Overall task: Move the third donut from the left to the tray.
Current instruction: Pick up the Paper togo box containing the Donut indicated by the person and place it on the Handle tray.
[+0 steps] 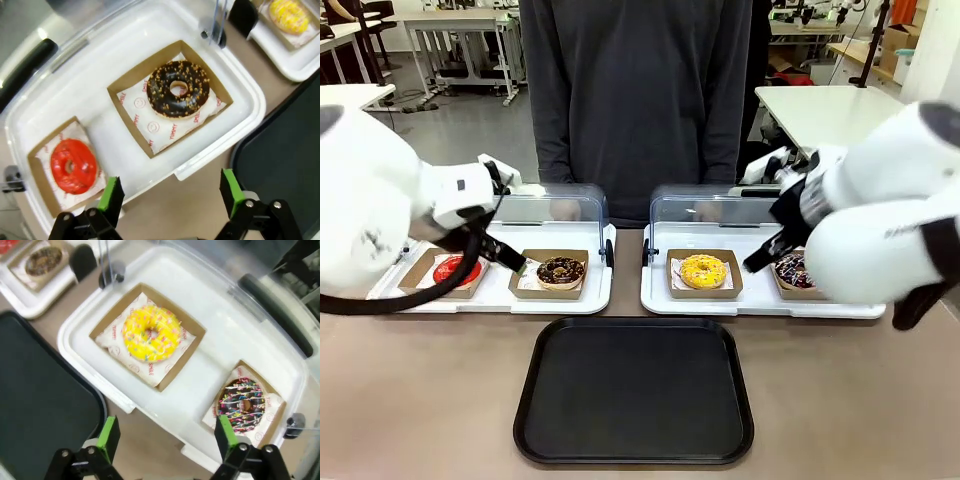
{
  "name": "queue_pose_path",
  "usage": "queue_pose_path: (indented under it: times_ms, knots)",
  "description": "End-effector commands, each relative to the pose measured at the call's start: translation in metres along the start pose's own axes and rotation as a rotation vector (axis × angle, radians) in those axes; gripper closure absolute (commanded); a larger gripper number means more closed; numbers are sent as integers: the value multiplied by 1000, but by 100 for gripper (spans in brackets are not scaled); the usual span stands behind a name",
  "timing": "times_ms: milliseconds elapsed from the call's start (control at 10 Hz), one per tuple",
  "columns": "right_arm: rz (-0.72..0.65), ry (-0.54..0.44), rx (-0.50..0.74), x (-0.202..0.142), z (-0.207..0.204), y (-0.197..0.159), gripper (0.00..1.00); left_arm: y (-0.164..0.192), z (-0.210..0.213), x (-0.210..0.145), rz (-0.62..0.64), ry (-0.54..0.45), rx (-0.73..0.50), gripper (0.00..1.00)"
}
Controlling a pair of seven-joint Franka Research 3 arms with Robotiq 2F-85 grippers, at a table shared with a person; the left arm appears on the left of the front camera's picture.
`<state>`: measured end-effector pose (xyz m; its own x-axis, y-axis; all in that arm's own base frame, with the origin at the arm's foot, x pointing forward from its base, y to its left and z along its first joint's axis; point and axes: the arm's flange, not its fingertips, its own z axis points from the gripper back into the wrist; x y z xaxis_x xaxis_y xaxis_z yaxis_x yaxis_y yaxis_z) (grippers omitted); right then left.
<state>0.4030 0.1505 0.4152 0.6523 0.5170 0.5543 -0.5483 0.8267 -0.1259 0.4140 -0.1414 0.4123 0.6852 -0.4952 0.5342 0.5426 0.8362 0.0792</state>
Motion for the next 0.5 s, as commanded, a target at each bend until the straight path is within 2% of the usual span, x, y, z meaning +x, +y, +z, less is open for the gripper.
queue_pose_path:
  times_ms: [0, 200, 400]
  knots:
    - [-37, -58, 110, 10, 56, -52, 0, 49, 48, 14, -31, 42, -156, 0]
    - [-61, -126, 201, -8, 94, -102, 0, 93, 87, 7, -97, 38, -286, 0]
    - [-17, -228, 296, -46, 124, -163, 0, 150, 125, -16, -174, -35, -390, 0]
